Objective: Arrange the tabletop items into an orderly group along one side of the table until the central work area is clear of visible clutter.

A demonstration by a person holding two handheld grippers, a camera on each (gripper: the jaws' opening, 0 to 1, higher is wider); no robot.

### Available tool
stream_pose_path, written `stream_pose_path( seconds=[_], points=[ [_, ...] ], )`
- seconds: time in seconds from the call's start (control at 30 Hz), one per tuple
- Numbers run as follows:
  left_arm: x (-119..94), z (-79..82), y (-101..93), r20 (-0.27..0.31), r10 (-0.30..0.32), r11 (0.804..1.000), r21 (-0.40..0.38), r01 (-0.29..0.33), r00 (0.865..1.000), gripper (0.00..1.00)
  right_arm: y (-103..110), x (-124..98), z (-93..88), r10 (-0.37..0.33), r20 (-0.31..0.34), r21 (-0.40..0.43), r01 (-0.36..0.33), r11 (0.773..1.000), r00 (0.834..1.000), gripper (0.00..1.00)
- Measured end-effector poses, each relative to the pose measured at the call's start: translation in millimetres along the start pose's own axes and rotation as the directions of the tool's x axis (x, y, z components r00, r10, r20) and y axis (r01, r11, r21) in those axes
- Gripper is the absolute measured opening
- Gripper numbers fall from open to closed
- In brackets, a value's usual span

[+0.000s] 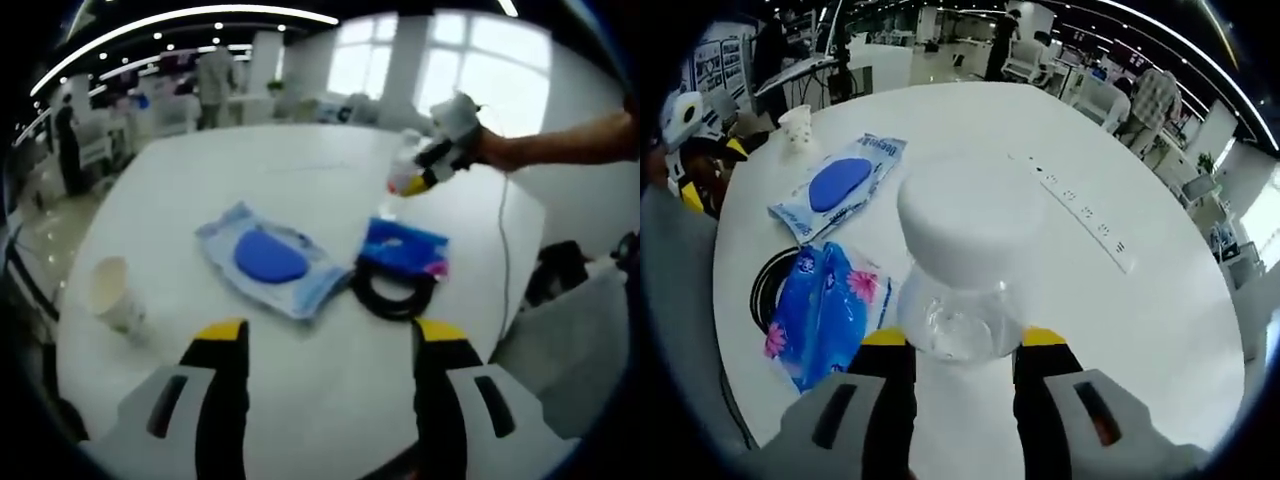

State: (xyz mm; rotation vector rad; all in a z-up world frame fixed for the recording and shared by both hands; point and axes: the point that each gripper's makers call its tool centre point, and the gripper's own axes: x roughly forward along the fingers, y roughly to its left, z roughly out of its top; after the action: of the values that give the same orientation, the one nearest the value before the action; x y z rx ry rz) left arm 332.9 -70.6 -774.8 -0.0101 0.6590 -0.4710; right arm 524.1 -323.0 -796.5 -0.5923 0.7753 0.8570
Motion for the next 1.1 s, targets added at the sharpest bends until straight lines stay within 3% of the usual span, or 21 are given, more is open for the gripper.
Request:
stream_pose_path(
  seconds=[0.43,0.87,1.1],
  points=[
    [0.8,-1.8,-0.5,-0.009,-0.005,1.0,0.007,0.005,1.0,0.63,-1.5,-11.0,-7.3,-0.016,0.021,0.083,0.014,0.996,1.0,0.37],
    [0.7,-2.6,-1.8,-0.012,-0.009,1.0,0.01,0.009,1.0,0.63,-1.6,-8.7,-6.1,-0.019,0.04,0.103,0.014,0.995,0.999,0.37],
    [0.5,-2.9,-1.4,-0.011,-0.008,1.0,0.007,0.008,1.0,0.63,-3.1,-7.5,-2.3,-0.034,0.066,0.147,0.024,0.989,0.997,0.49]
  ],
)
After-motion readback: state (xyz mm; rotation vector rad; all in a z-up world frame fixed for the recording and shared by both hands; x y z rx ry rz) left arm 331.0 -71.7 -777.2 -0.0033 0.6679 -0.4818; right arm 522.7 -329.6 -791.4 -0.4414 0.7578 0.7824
